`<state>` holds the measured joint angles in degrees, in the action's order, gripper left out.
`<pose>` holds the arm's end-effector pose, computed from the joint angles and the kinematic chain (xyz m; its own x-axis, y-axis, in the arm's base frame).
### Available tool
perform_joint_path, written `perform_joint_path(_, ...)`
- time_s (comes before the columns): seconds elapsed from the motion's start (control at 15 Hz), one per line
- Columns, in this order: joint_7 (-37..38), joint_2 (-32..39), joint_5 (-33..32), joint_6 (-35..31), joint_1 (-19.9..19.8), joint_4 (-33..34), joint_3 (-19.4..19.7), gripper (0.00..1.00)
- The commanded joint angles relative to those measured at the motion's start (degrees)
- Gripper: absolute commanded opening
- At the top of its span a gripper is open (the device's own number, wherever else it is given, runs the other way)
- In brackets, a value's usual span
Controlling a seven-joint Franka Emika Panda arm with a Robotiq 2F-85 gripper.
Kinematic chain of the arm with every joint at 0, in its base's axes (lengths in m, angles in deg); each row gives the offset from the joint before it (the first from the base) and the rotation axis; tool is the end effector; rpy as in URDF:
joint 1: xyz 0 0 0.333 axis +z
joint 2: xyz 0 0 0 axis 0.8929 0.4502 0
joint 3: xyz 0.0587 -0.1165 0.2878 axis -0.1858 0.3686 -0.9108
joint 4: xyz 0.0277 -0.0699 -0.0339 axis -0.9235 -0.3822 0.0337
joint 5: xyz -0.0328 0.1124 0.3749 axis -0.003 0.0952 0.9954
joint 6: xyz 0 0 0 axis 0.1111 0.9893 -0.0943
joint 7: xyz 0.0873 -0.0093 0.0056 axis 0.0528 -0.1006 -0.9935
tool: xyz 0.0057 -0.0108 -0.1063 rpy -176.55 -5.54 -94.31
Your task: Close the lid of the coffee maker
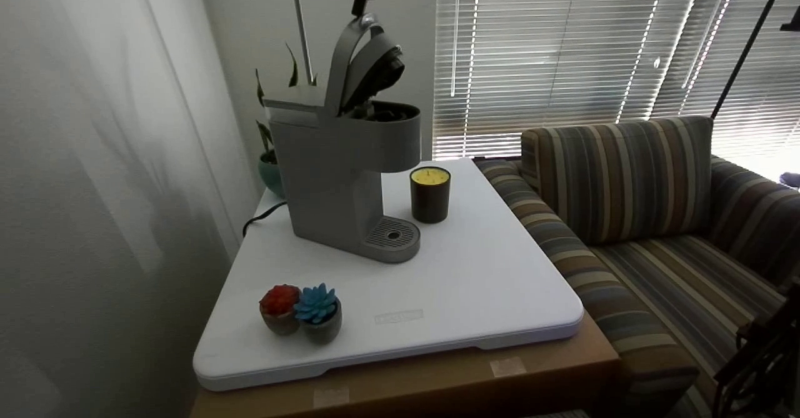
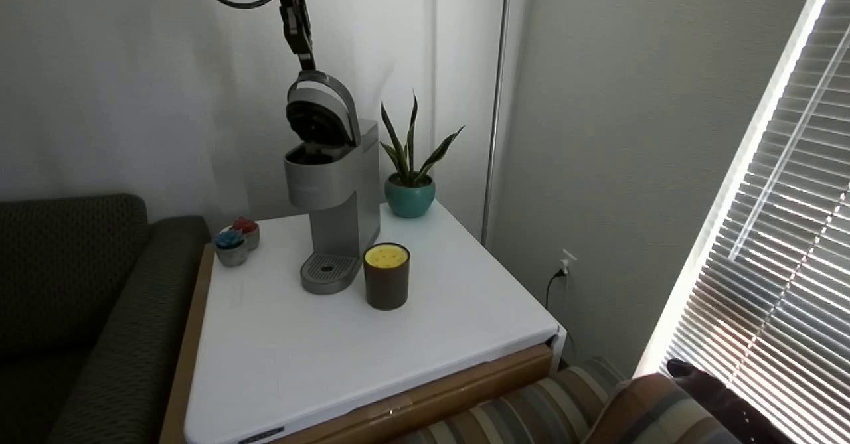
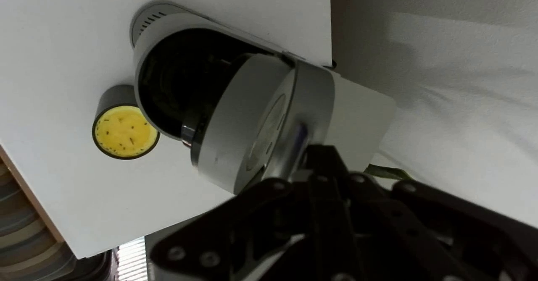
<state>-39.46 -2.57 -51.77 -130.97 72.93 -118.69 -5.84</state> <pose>0.6919 0.1330 0.4703 0.7080 -0.6938 0.1322 -0.6073 -0.6936 -0.3875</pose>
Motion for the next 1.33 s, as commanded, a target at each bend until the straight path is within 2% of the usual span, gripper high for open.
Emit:
perform_joint_path(0.0, -0.5, -4.0, 0.2, 2.8, -0.5, -4.5, -0.3, 0.00)
perform_joint_path(0.6, -0.3, -7.2, 0.2, 7.7, -0.6, -9.6, -0.7, 0.00)
perform_joint_path(0.8, -0.4, -7.1, -0.7, 8.7, -0.4, -8.4, -0.7, 0.00)
perform_joint_path(1.27, -2.6, -6.5, -0.9, 4.5, -0.1, -4.4, -1.4, 0.00)
